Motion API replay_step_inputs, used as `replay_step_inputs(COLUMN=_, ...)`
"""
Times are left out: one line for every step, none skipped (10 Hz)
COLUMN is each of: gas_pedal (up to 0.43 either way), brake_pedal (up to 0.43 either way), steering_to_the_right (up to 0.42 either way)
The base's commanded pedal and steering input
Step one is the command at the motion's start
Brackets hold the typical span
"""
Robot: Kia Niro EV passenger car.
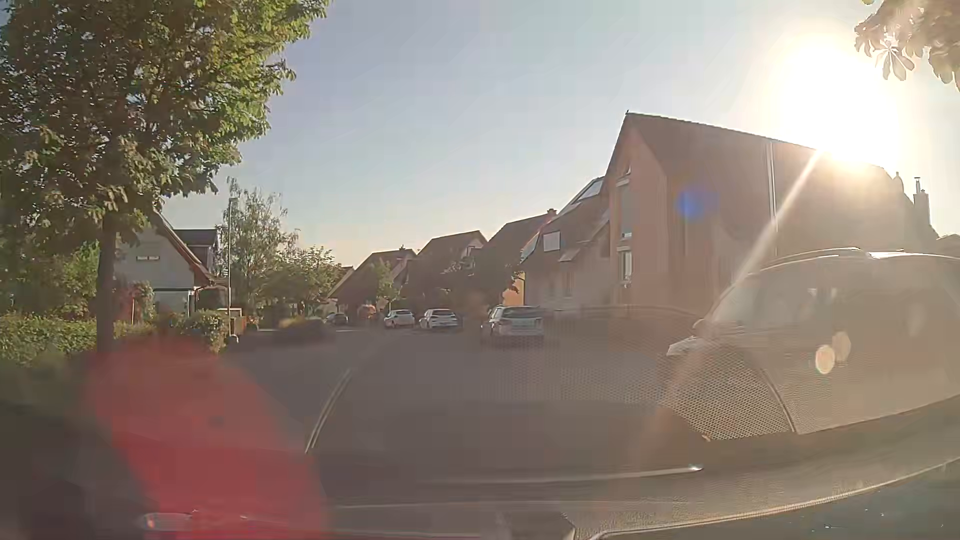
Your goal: Follow the waypoints while adhering to traffic rules and regulations
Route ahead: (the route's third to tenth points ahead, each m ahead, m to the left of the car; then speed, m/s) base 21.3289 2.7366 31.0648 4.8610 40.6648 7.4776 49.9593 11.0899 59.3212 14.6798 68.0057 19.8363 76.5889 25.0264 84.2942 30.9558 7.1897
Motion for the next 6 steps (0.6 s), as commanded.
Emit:
replay_step_inputs(gas_pedal=0.02, brake_pedal=0.0, steering_to_the_right=-0.038)
replay_step_inputs(gas_pedal=0.02, brake_pedal=0.0, steering_to_the_right=-0.038)
replay_step_inputs(gas_pedal=0.028, brake_pedal=0.0, steering_to_the_right=-0.036)
replay_step_inputs(gas_pedal=0.028, brake_pedal=0.0, steering_to_the_right=-0.035)
replay_step_inputs(gas_pedal=0.028, brake_pedal=0.0, steering_to_the_right=-0.034)
replay_step_inputs(gas_pedal=0.028, brake_pedal=0.0, steering_to_the_right=-0.035)
